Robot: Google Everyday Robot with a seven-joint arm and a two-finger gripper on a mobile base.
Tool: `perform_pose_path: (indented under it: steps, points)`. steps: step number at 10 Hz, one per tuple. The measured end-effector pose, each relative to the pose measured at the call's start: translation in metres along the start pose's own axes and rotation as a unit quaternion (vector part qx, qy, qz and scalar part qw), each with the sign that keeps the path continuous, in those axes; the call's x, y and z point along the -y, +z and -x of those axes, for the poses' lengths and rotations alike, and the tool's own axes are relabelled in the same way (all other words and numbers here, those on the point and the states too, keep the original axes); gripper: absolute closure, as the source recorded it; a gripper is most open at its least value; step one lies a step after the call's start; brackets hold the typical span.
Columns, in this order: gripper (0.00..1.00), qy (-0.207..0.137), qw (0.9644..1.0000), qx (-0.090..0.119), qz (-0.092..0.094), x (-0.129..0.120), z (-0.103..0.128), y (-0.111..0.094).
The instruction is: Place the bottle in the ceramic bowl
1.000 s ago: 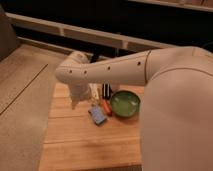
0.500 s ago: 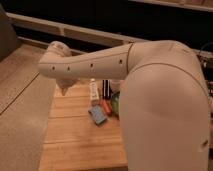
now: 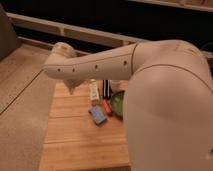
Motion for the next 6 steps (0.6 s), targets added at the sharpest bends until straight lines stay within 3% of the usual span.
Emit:
perform_pose_path:
  steps: [2,3,6]
  points:
    - [0.35,0.034,0.9982,0.002,-0.049,0.044,-0.011,0.015]
    - [0.35,0.049,0.997,0.008,-0.058,0.054,-0.012,0.026]
    - [0.35,0.075,0.9957,0.015,-0.053,0.064,-0.015,0.05]
